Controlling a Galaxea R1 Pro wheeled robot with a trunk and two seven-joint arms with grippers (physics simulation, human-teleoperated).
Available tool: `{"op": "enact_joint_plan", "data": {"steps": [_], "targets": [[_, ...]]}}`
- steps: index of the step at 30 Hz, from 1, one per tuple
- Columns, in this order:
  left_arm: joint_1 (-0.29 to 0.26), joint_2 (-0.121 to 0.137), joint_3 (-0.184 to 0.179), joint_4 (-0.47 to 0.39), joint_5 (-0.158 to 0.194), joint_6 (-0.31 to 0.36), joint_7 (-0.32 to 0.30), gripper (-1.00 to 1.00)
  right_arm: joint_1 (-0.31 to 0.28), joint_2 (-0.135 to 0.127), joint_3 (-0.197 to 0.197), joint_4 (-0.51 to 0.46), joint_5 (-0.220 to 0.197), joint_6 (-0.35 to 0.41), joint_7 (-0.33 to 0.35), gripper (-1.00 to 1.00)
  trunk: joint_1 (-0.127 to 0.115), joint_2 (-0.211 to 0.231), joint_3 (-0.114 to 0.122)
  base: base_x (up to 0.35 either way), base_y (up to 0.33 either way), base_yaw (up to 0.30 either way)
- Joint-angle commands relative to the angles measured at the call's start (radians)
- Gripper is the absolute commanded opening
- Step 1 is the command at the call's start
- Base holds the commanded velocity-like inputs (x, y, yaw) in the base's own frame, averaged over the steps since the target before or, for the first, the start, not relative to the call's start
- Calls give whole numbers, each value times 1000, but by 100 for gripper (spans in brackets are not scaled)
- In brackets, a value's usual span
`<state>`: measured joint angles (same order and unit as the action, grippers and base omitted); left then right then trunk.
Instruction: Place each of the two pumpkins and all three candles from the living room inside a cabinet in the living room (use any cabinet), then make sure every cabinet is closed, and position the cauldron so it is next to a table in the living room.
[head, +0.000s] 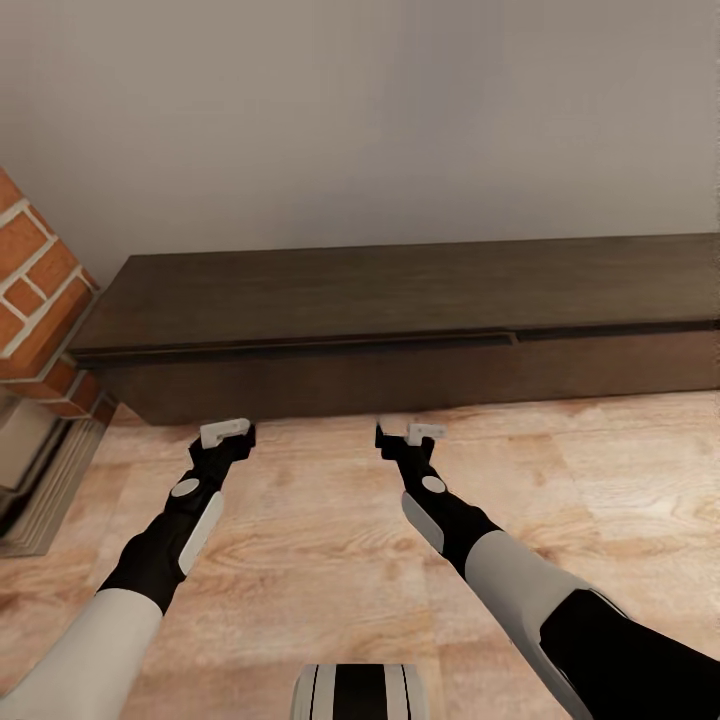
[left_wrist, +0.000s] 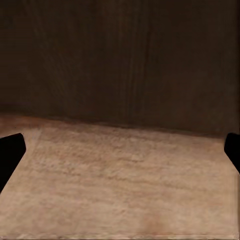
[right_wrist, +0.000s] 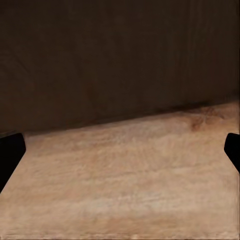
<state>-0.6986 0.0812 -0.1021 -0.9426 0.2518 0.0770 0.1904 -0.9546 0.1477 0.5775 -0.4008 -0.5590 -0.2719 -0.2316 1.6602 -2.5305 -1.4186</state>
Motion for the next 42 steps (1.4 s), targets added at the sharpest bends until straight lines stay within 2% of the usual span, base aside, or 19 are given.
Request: {"op": "enact_joint_plan", "data": {"steps": [1,13,16,17,18,19,25,28,30,31,33,34,35,38,42], "targets": [[0,2,-5,-3,9,4,9,100,-1,0,8,0,-8,-5,-7,100,-1,0,-1,-344,0,0],[3,6,-5,-38,9,18,10,100,-1,-3,7,-1,-7,6,-8,100,-1,0,-1,-344,0,0],[4,8,-5,-60,9,47,11,100,-1,-2,4,-5,-8,74,-10,100,-1,0,-1,-344,0,0],[4,8,-5,-79,10,80,11,100,-1,-2,2,-10,-8,125,-13,100,-1,0,-1,-330,0,0],[4,9,-5,-86,10,94,11,100,-1,-2,2,-12,-8,139,-13,100,-1,0,-1,-318,0,0],[4,9,-3,-114,11,146,10,100,-1,-2,1,-15,-8,173,-14,100,-1,0,-1,-271,0,0],[26,11,4,-272,13,386,11,100,-1,-1,-1,-45,-10,224,-15,100,-1,0,-1,-92,0,0],[45,10,5,-360,15,463,11,100,-2,-1,-3,-85,-10,289,-15,100,-1,0,-1,-10,0,0],[56,10,5,-408,33,501,11,100,-2,0,-3,-129,-10,329,-15,100,-1,0,-1,-3,0,0],[58,10,8,-427,53,518,11,100,-3,0,-4,-148,-11,343,-15,100,-1,0,-1,-2,0,0],[61,11,26,-453,109,552,11,100,-3,1,-5,-168,-16,371,-15,100,-1,0,-1,-1,0,0],[62,12,48,-463,147,576,12,100,-3,1,-4,-175,-29,385,-15,100,-1,0,-1,0,0,0],[63,12,59,-469,165,588,12,100,-3,1,-4,-178,-40,391,-15,100,-1,0,-1,0,0,0],[63,11,72,-489,188,607,12,100,-3,1,-4,-183,-62,400,-15,100,-1,0,-1,0,0,0],[64,8,77,-501,197,616,13,100,-3,1,-5,-185,-69,405,-15,100,-1,0,3,0,0,0]]}}
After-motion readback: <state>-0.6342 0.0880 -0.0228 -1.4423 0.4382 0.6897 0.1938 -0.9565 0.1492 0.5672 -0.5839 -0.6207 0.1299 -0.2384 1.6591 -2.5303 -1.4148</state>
